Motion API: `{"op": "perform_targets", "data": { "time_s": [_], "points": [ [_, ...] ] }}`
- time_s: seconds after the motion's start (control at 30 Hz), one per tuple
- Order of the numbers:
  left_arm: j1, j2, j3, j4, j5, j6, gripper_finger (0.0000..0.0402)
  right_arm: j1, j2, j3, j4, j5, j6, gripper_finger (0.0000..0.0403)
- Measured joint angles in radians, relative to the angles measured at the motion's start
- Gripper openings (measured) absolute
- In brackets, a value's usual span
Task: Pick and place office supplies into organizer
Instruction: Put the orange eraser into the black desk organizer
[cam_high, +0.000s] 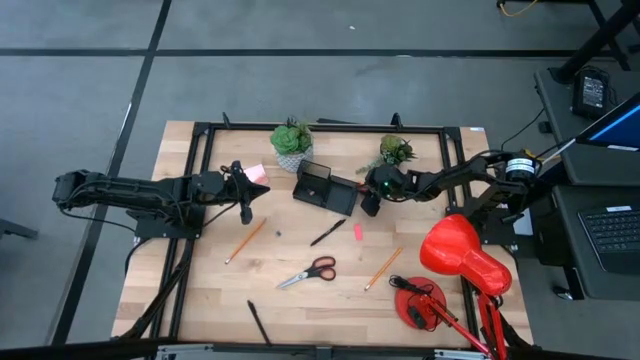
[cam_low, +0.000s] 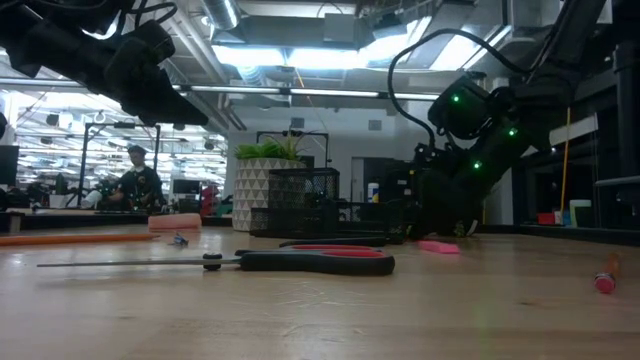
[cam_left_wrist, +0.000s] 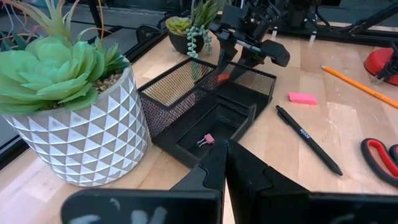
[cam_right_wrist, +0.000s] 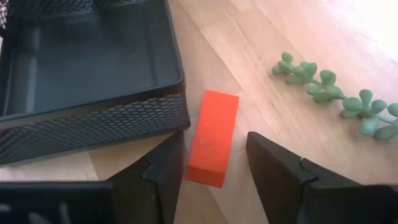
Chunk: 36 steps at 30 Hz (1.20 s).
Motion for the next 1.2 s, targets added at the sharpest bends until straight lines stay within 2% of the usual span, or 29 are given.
{"op": "perform_targets", "data": {
  "time_s": [0.57, 1.03, 1.2],
  "points": [
    [0.000, 0.000, 0.000, 0.000, 0.000, -0.007, 0.0006, 0.000, -0.002, 0.002, -0.051, 0.002, -0.006, 0.0094],
    [0.000, 0.000, 0.000, 0.000, 0.000, -0.007, 0.0006, 0.024, -0.005, 0.001, -0.060, 0.019, 0.013, 0.0087],
    [0.000, 0.000, 0.000, 0.000, 0.000, -0.011, 0.0006, 0.026, -0.048, 0.002, -0.152, 0.045, 0.050, 0.0087]
  ]
}}
